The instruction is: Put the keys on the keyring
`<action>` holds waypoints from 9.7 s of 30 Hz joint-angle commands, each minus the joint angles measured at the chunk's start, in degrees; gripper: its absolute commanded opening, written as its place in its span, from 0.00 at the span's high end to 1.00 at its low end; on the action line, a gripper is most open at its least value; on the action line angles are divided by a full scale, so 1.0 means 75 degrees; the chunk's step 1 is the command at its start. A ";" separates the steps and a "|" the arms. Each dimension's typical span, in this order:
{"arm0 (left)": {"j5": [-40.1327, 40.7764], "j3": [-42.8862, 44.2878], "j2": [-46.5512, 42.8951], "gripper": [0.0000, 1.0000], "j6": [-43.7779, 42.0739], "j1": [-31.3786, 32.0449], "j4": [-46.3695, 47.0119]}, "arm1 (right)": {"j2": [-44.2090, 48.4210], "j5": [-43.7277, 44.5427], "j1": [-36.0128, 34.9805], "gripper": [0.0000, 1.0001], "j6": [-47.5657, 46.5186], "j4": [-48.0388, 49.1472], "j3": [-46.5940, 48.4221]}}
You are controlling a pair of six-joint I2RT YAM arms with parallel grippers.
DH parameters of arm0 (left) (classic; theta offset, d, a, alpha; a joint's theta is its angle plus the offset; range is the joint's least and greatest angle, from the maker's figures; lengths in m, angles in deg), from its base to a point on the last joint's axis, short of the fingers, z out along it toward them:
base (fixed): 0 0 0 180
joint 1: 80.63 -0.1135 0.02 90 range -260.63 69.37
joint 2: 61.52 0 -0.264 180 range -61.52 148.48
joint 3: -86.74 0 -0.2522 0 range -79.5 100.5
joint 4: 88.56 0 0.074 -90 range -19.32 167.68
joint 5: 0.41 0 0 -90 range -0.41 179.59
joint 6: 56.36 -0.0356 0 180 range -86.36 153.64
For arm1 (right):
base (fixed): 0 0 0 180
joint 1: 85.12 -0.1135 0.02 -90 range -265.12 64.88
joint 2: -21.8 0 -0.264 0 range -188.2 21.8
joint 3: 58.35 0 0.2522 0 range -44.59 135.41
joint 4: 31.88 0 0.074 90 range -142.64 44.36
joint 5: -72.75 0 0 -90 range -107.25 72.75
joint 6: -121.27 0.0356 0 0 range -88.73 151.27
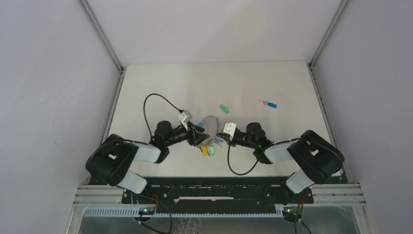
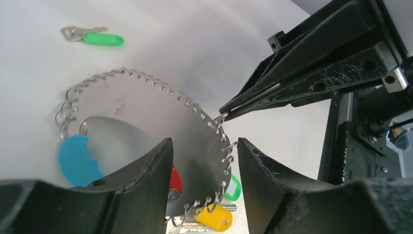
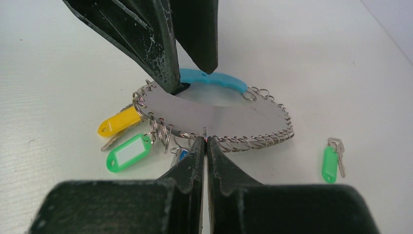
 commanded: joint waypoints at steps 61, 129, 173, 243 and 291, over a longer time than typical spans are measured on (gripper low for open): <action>-0.2486 0.1410 0.2078 0.77 -0.3138 0.0315 0.1701 | 0.0572 -0.2558 0.0815 1.00 -0.0747 -0.1455 0.0995; 0.2581 0.7396 0.0100 1.00 -0.6695 0.1898 -1.3536 | -0.0612 -0.3439 0.1126 0.75 0.1854 0.2390 0.0995; 0.1880 0.6616 -0.0621 1.00 -0.6993 0.1993 -1.2996 | -0.2012 -0.3350 0.0573 0.81 0.3028 0.3903 0.1349; -0.1669 -0.0398 -0.2042 0.60 -0.2880 -0.0470 -0.0113 | -0.1819 -0.3295 0.0619 1.00 0.3859 0.4243 0.0964; -0.2561 0.0318 0.0187 0.84 -0.2694 -0.0254 0.1004 | -0.1860 -0.3506 0.0539 1.00 0.3472 0.4255 0.0750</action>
